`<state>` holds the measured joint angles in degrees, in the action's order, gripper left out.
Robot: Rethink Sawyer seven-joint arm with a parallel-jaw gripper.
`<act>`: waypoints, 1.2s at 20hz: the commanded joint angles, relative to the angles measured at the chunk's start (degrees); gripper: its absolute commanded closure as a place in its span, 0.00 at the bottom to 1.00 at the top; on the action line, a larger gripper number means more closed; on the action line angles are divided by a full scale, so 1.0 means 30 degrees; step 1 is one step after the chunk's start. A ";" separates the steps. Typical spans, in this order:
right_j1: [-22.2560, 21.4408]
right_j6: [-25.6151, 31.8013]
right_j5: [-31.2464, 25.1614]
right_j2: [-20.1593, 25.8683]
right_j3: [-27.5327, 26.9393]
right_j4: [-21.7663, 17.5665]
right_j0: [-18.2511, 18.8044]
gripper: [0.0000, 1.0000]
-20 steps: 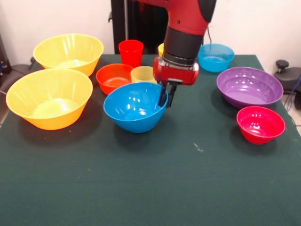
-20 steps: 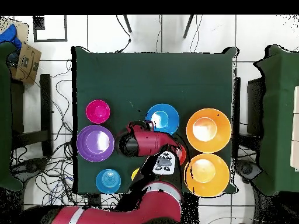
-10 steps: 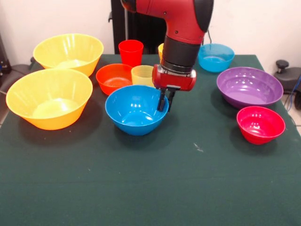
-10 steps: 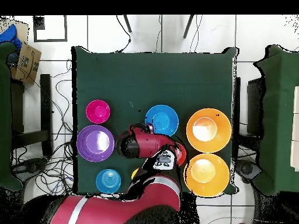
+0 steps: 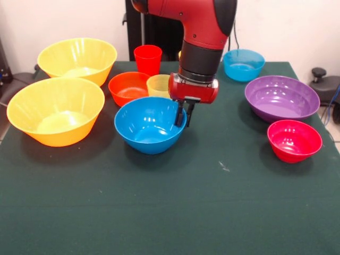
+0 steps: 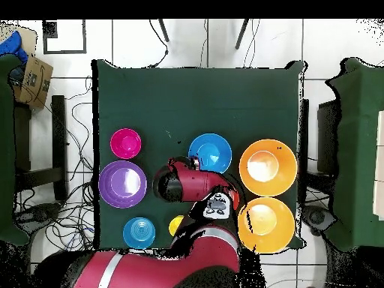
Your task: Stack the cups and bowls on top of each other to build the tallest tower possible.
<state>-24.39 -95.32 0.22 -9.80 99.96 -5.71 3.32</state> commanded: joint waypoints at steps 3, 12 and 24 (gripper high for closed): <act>-0.0434 -0.1870 -0.3199 0.2779 -0.1179 0.0473 -0.0066 1.00; -0.0889 -0.2840 -0.4323 0.2912 -0.1251 0.1426 -0.0657 1.00; -0.0804 -0.2702 -0.4015 0.2814 -0.0708 0.1885 -0.0869 1.00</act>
<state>-27.67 -95.32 -7.99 -7.39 99.56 -1.55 1.03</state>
